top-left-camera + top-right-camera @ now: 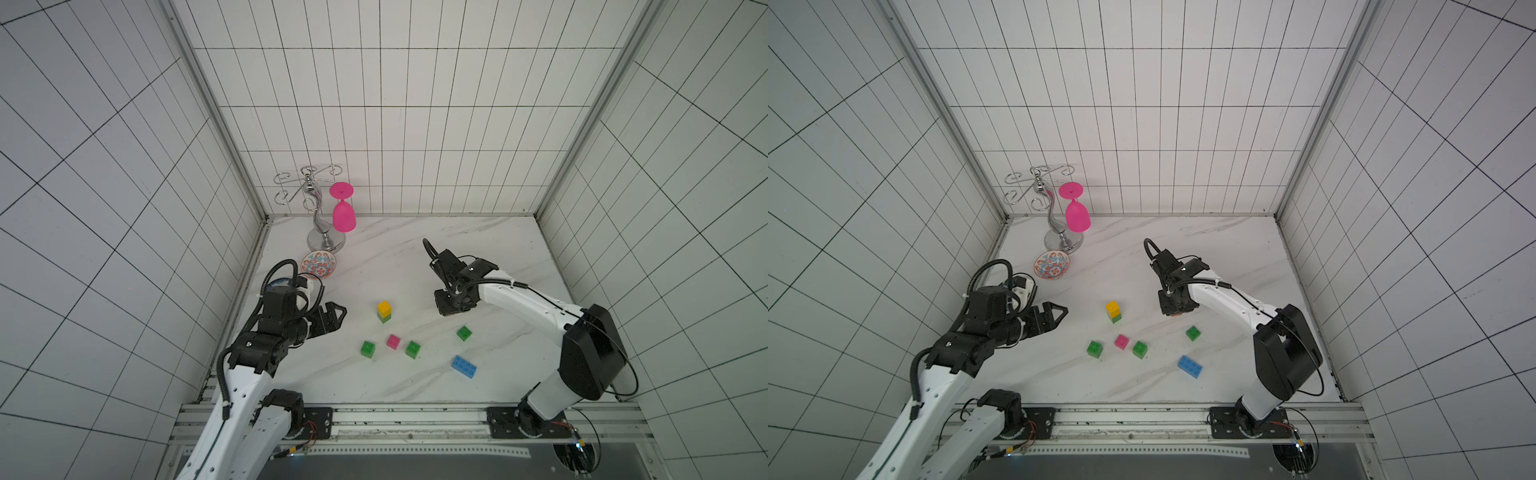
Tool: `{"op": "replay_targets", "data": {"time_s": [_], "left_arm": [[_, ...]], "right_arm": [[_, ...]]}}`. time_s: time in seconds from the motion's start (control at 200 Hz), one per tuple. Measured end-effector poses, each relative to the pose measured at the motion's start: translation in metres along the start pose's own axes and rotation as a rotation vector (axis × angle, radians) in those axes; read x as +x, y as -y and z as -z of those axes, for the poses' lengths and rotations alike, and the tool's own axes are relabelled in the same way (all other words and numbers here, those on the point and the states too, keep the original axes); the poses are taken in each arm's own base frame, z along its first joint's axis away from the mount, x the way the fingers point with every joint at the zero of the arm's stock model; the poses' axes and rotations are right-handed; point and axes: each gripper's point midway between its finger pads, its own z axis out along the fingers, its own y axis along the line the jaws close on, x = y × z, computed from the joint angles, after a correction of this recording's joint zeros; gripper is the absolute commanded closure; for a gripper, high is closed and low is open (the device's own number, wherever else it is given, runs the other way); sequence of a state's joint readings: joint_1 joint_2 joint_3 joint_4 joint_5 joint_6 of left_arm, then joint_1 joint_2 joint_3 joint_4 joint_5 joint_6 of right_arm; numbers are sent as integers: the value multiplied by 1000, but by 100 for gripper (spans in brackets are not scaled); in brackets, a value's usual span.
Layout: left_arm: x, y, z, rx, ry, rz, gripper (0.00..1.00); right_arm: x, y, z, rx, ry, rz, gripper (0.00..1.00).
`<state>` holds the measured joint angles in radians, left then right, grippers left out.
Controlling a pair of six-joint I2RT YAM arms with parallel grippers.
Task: Assemble the letter r with lego
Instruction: Pick up the lego brick from the center of the board, then adjust the lego brick at the center of the board.
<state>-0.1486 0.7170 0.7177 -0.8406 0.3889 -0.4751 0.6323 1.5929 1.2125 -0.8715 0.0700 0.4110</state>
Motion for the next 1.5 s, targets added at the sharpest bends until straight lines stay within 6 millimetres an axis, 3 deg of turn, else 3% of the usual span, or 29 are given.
{"op": "replay_targets", "data": {"time_s": [0.335,0.51,0.885,1.069,1.319,1.504], "left_arm": [[0,2,-1,12,-5,-1,7],[2,1,-2,14,-11,1,7],[3,2,-3,20,-17,2,7],[3,2,-3,21,-18,2,7],[3,2,-3,22,-18,2,6],[3,3,-3,22,-17,2,6]], "right_arm": [[38,65,-32,55,-145,-185,100],[42,87,-36,75,-163,-261,100],[63,84,-55,56,-257,-216,100],[71,68,-57,31,-279,-153,100],[85,32,-52,2,-286,-93,100],[87,37,-32,20,-239,-186,100]]}}
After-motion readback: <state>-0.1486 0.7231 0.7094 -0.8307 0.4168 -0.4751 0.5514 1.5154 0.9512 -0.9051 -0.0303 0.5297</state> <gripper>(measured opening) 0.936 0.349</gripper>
